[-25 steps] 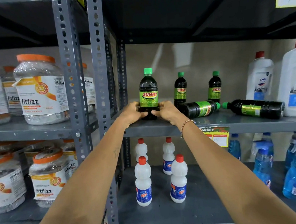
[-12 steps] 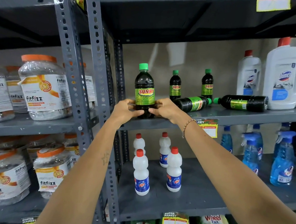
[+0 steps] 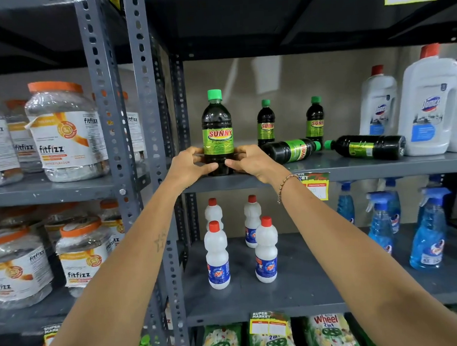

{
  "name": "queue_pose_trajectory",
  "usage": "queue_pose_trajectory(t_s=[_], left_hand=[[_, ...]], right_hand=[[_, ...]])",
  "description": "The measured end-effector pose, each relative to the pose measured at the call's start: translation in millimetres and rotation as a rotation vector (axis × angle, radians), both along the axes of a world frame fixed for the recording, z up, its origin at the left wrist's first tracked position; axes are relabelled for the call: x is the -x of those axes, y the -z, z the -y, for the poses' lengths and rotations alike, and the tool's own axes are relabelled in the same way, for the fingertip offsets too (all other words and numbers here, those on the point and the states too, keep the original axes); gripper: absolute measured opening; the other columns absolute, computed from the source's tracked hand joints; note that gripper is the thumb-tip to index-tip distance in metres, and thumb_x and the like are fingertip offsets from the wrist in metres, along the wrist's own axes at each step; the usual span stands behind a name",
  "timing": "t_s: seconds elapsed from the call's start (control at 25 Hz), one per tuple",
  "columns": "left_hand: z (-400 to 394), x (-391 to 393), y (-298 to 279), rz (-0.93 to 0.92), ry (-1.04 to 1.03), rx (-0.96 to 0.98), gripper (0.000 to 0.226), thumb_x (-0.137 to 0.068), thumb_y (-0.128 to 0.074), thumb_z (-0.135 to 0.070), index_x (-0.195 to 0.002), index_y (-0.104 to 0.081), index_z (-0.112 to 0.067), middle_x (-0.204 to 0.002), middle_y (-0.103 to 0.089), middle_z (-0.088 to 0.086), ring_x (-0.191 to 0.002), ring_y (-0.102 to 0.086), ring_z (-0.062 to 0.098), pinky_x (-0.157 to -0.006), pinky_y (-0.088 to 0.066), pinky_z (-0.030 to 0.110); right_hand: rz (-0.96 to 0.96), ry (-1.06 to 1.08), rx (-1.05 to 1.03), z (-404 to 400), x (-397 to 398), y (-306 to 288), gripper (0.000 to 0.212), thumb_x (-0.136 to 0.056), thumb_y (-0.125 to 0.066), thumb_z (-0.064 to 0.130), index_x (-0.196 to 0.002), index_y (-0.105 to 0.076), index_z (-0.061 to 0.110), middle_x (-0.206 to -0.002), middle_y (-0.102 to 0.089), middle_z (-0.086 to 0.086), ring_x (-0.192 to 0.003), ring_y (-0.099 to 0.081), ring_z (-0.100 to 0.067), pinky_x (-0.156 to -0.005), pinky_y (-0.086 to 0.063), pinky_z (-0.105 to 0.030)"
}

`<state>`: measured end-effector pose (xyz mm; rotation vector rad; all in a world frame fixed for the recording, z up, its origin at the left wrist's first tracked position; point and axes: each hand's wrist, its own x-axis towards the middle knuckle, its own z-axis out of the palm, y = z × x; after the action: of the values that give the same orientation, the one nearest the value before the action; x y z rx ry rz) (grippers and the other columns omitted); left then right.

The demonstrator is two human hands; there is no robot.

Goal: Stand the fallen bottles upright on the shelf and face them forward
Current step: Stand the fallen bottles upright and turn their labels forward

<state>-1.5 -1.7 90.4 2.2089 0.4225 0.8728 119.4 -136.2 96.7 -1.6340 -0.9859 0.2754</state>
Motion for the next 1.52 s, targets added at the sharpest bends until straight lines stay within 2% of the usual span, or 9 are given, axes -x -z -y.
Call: queue_pose_trajectory(t_s=[0.12,0.24,0.36,0.64,0.84,1.0,1.24,1.4,1.52], left_hand=[[16.1,4.8,5.7,0.251,-0.178,-0.09,0.048,-0.086,-0.067,-0.034,-0.123,-0.054,-0.006,-0.102,-0.063,-0.001,-0.093,-0.062,0.016,-0.084,-0.048,0.027],[54.0,-2.5,18.0,0.654,-0.195,-0.321,0.02,-0.098,-0.048,-0.026,-0.101,-0.058,-0.009,-0.089,-0.06,0.0,-0.077,-0.056,0.013,-0.07,-0.048,0.028],[92.0,-35.1,34.5,0.536,-0.066,-0.487,0.025,-0.098,-0.046,-0.027,-0.101,-0.061,-0.007,-0.095,-0.062,0.005,-0.088,-0.054,0.016,-0.078,-0.042,0.023],[111.9,-93.5,80.2,0.273,-0.321,-0.856,0.036,-0.099,-0.038,-0.027,-0.11,-0.064,-0.005,-0.107,-0.069,0.009,-0.101,-0.062,0.027,-0.103,-0.041,0.042],[100.1,-103.7,90.2,0.276,-0.435,-1.002,0.036,-0.099,-0.034,-0.028,-0.111,-0.059,-0.005,-0.108,-0.065,0.01,-0.1,-0.058,0.03,-0.1,-0.037,0.041],[102.0,-106.0,94.1,0.284,-0.474,-1.005,0.039,-0.099,-0.035,-0.031,-0.113,-0.06,-0.004,-0.111,-0.065,0.011,-0.1,-0.058,0.031,-0.1,-0.039,0.042],[101.9,-107.4,98.1,0.291,-0.522,-0.986,0.043,-0.097,-0.036,-0.036,-0.116,-0.059,-0.005,-0.115,-0.065,0.012,-0.108,-0.059,0.031,-0.102,-0.04,0.043],[102.3,-107.7,97.6,0.333,-0.519,-0.928,0.046,-0.095,-0.041,-0.038,-0.118,-0.058,-0.001,-0.114,-0.064,0.016,-0.108,-0.06,0.033,-0.103,-0.041,0.043],[102.0,-107.6,97.8,0.337,-0.543,-0.978,0.042,-0.097,-0.038,-0.037,-0.111,-0.059,-0.003,-0.108,-0.065,0.013,-0.1,-0.06,0.031,-0.101,-0.041,0.042]], right_hand=[[0.112,0.123,0.004,11.2,-3.1,-6.2,0.038,-0.086,-0.066,0.026,-0.115,-0.06,0.004,-0.11,-0.064,-0.006,-0.101,-0.059,-0.02,-0.09,-0.047,-0.03],[0.411,0.63,-0.033,28.7,-21.0,-20.6,0.043,-0.087,-0.057,0.044,-0.094,-0.061,0.002,-0.093,-0.065,-0.015,-0.094,-0.061,-0.031,-0.075,-0.042,-0.03],[0.347,0.848,0.11,38.4,-38.6,-27.3,0.077,-0.08,-0.052,0.064,-0.117,-0.04,-0.002,-0.114,-0.06,-0.019,-0.109,-0.057,-0.036,-0.084,-0.044,-0.037],[0.064,0.845,0.255,34.6,-68.4,-33.2,0.105,-0.071,-0.064,0.06,-0.137,-0.016,-0.006,-0.116,-0.057,-0.014,-0.101,-0.062,-0.032,-0.073,-0.046,-0.03],[-0.175,0.536,0.138,55.5,-78.6,-41.4,0.078,-0.06,-0.074,0.043,-0.123,-0.048,0.005,-0.115,-0.056,-0.007,-0.096,-0.062,-0.027,-0.065,-0.061,-0.042],[-0.058,0.407,0.393,91.5,-83.2,-54.3,0.051,-0.065,-0.063,0.037,-0.111,-0.06,0.012,-0.107,-0.065,-0.013,-0.087,-0.066,-0.028,-0.074,-0.059,-0.042],[0.23,0.33,0.844,112.0,-84.9,-83.7,0.059,-0.082,-0.048,0.029,-0.137,-0.035,0.008,-0.123,-0.048,-0.02,-0.086,-0.058,-0.03,-0.067,-0.053,-0.04],[0.456,0.512,0.932,84.5,-85.3,-64.8,0.066,-0.081,-0.06,0.05,-0.133,-0.047,0.011,-0.135,-0.051,-0.01,-0.114,-0.055,-0.03,-0.084,-0.046,-0.036],[0.433,0.644,0.775,78.3,-91.7,-52.6,0.067,-0.071,-0.07,0.051,-0.123,-0.054,0.013,-0.125,-0.057,-0.007,-0.111,-0.057,-0.028,-0.073,-0.043,-0.033]])
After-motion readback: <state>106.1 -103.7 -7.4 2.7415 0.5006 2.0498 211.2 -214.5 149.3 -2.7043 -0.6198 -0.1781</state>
